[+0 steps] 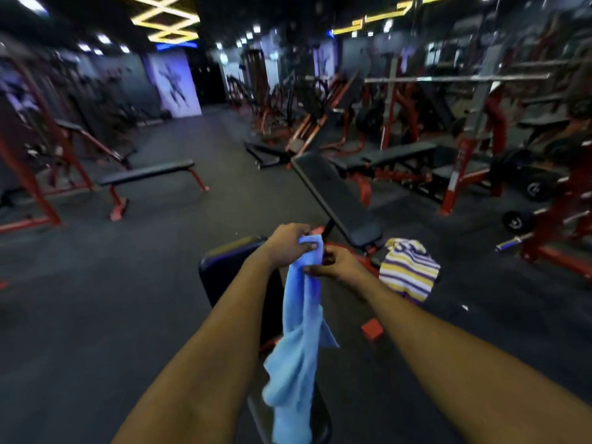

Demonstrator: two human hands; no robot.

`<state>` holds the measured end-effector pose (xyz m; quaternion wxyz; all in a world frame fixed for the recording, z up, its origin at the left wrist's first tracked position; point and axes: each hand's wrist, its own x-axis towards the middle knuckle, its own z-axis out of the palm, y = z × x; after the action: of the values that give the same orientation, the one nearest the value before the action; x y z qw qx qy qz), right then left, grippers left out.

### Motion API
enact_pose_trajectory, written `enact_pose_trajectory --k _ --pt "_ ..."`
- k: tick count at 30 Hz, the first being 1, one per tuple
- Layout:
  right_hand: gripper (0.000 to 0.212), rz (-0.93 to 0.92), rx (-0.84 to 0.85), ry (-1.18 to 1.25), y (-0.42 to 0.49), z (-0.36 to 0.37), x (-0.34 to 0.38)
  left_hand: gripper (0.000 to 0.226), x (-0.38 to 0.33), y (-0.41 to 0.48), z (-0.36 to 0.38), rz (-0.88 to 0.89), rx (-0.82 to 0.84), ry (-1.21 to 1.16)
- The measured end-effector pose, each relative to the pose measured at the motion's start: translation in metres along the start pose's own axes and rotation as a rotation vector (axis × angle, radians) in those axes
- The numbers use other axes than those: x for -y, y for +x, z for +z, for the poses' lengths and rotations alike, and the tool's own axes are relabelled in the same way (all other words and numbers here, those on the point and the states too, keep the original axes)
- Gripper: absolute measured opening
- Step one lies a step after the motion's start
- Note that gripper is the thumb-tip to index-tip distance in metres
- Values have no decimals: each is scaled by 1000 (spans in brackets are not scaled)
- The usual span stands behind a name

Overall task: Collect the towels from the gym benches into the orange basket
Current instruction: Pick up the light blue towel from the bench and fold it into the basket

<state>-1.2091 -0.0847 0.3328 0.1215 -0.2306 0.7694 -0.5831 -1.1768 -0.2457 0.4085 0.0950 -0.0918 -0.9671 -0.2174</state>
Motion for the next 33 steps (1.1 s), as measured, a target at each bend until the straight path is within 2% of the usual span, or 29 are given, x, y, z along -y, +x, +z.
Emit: enact_pose_trajectory --k 3,6,9,11,17,20,24,26,28,29,31,33 --pt "33 -113 -107 -71 10 -8 36 24 -17 6 -35 23 -138 -27" --pt "38 -168 -170 -152 16 -29 64 9 -31 7 -69 10 -328 -115" --pt "40 -193 -210 -230 16 -55 78 9 -39 7 -94 -23 -528 -167" --pt "33 -144 -227 -301 12 -70 81 18 -43 6 -107 -64 -672 -176" --pt "12 59 -286 -615 2 -108 74 17 -50 7 -138 -274 -1101 -90" --pt "17 180 -460 -582 4 -130 67 25 -37 6 -150 -382 -1216 -66" --pt "31 217 -753 -381 13 -150 62 29 -15 -3 -162 -512 -1311 -30" --pt "29 307 -881 -338 12 -157 69 30 -6 -8 -166 -553 -1350 -21" --pt "21 321 -943 -301 14 -159 72 31 2 -11 -171 -579 -1407 -30" --pt "18 278 -917 -283 15 -156 72 32 6 -11 -172 -583 -1411 -37" --pt "22 133 -715 -244 24 -136 69 34 3 -10 -173 -532 -1340 -59" --pt "35 20 -447 -165 30 -98 73 33 -3 1 -166 -324 -1167 -54"
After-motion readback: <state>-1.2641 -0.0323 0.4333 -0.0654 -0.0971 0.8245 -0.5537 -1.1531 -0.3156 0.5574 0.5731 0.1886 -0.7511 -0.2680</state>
